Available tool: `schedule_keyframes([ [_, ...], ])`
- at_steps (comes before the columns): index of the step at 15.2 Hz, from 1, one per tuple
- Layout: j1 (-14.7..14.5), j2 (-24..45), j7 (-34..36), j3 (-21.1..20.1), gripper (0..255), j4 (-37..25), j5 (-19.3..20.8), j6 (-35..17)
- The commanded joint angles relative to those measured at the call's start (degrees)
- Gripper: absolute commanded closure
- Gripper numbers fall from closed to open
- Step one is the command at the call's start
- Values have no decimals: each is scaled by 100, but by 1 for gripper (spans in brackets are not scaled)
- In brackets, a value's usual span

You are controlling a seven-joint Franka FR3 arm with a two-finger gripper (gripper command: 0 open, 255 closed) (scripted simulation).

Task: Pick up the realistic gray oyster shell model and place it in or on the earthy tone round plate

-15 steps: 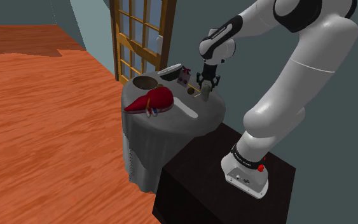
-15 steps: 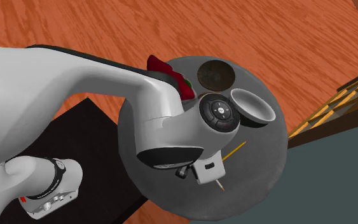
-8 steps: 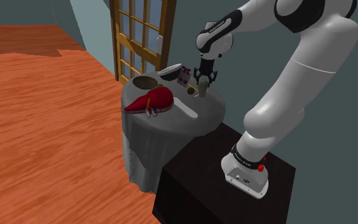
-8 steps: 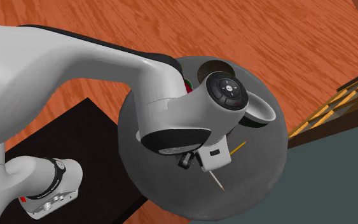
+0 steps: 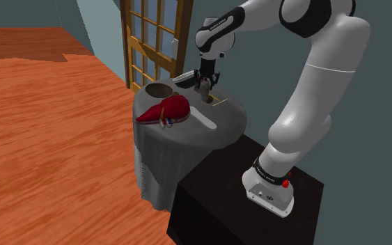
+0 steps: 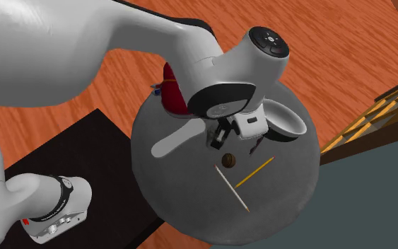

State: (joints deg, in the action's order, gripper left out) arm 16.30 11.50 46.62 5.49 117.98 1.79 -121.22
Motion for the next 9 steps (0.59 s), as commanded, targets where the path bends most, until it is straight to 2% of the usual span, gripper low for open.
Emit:
schedule_keyframes([
  [1,-119,269,196,-96,255,-386,-42,127],
  [9,-539,1485,840,-368,255,-2249,-128,791],
])
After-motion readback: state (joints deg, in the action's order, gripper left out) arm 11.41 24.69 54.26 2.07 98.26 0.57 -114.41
